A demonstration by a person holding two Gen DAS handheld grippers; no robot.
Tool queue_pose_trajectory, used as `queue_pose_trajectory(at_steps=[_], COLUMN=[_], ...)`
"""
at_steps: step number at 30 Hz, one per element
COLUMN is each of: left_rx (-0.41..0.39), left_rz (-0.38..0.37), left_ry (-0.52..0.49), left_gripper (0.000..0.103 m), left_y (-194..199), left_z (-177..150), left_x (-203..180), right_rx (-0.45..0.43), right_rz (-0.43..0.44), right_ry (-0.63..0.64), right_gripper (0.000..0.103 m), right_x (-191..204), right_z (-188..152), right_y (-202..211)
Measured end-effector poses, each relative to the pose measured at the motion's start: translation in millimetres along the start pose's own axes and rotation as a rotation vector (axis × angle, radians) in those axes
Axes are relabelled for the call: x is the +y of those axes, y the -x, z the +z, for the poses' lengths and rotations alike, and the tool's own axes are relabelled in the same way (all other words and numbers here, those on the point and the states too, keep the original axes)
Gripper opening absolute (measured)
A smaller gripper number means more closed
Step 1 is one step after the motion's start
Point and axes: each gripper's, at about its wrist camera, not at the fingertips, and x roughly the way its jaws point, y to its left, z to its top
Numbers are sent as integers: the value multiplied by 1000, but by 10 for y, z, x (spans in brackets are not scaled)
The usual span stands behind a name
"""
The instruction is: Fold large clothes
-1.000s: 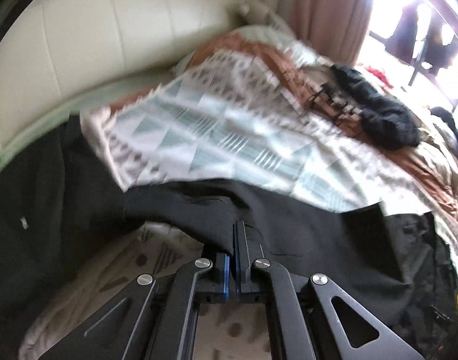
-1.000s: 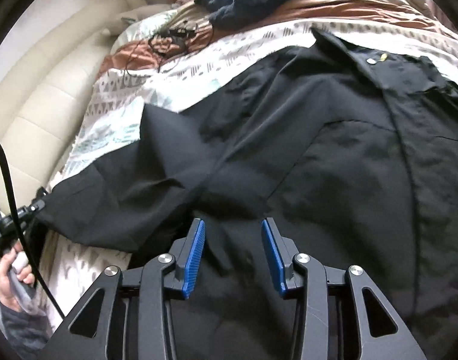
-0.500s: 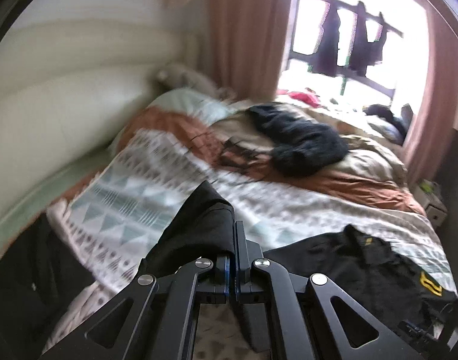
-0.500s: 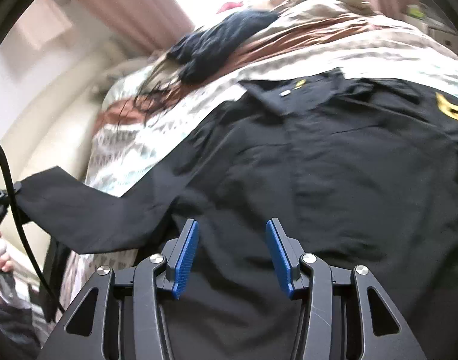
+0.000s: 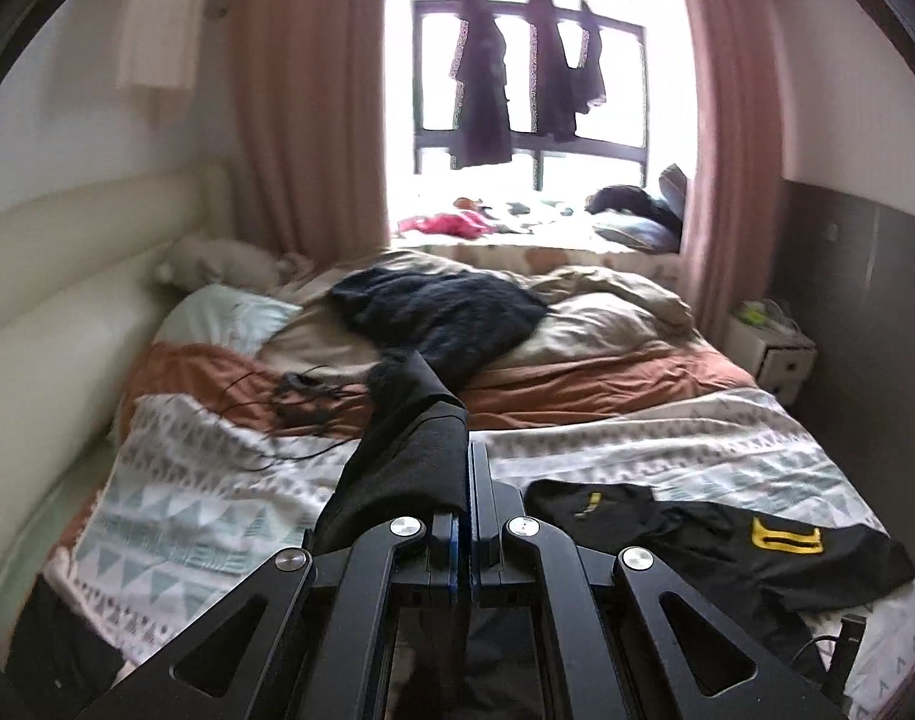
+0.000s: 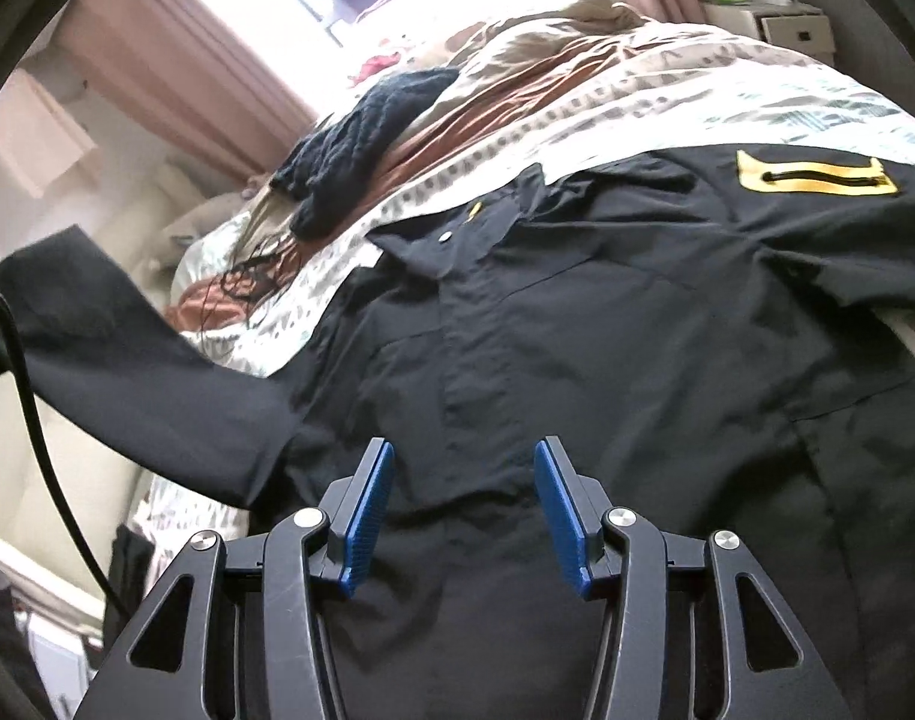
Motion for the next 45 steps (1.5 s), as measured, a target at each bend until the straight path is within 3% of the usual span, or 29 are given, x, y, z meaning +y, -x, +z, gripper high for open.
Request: queue_pose_trajectory(at_steps=[4,10,16,20,23,25,29,35,40,45], left_rx=[32,80,151,264,389,458,513,587,593,538], left_rz=[-45,-109,-198,-286,-367,-422,-477,-503,-449,-332], left_ry=[-43,-95,-120,-146,-183,-175,-128,-59,-15,9], left_gripper=[1,1,1,3,28,66,70,76,78,78], left_y=[-187,-532,-968,-1298,-1523,-1610,-1660,-1592,-1503,-1305], left_z=[18,-61,-335,-648,-996,-1248,-1506,-1713,-1842,-1910], left_x=[-434,-1002,-1590,-2014,-2316,-2425,-2409,-2040,-1584,-1018], right_rx=[-25,16,9,-12,-28,-30,-37,-27,-8,13], right_rz=[2,-16,-59,-50,-73,-81,-99,-98,-92,-91], right_ry=[-28,-99,-187,-235,-297,-320,-340,-293,-242,-156], right_gripper=[50,50,50,50,50,50,50,50,50,50], right_x=[-173,-541,-887,-1127,-1340,-1429,-1510,-1389,-1186,-895], right_z=[90,181,243,292,283,285,295,314,290,255], right_y=[80,23,76,149,217,249,278,224,141,31])
